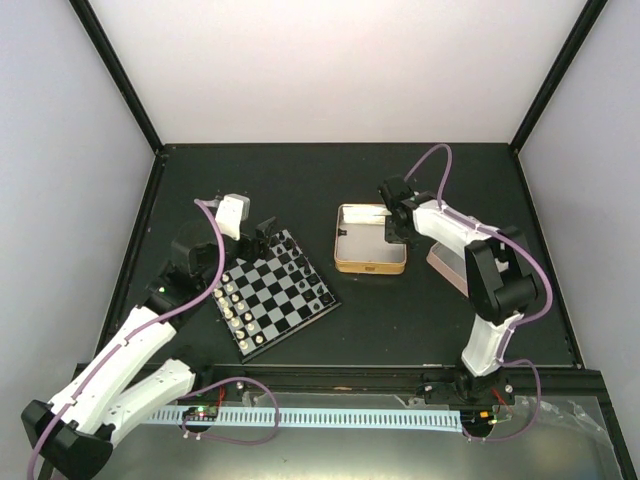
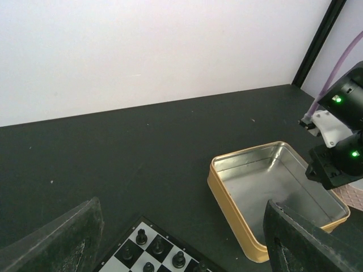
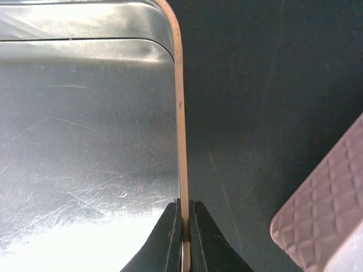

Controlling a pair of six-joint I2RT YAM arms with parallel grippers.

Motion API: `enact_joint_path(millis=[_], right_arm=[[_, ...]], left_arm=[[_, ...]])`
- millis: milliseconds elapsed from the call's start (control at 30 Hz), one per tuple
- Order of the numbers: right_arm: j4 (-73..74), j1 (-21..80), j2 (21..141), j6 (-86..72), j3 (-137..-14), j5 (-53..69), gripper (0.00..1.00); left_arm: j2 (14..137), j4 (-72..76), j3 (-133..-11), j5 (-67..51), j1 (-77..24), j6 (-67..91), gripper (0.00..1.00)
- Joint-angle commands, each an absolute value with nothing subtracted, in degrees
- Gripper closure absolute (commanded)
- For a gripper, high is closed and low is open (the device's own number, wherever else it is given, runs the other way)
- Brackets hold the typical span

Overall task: Set up the chess pieces on the board
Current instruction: Adjust the storage box at the center of the board.

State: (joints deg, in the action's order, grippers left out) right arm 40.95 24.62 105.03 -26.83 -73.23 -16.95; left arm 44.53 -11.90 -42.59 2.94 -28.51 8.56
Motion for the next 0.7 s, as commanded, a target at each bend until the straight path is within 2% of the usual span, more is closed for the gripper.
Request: enact_joint_path(millis=[0,233,300,467,667], right_arm=[[40.8,24.3,101.8,-34.3,-70.9,-17.7,0.95],[40.1,24.3,99.9,-32.8,-72.6,-13.7,0.68],[39.4,24.3,98.3,-33.0,-73.5,-12.8,0.63],[34.0,24.3,97.6,-35.5,-73.9,-3.0,0.63],[23.2,25.4,101.6,-45.6,-72.0,8.6,0.67]], left_arm=[[45.0,-10.0,-43.3,1.7,-28.1,8.9,0.21],[45.2,-10.1,-43.5,1.6,-28.1,8.9,0.21],[45.2,-10.2,-43.6,1.6,-28.1,8.9,0.21],[45.6,-10.4,-43.4,1.1,-28.1,10.3,0.21],[46.9,-10.3,-43.3,-0.5,-28.0,13.6,0.21]])
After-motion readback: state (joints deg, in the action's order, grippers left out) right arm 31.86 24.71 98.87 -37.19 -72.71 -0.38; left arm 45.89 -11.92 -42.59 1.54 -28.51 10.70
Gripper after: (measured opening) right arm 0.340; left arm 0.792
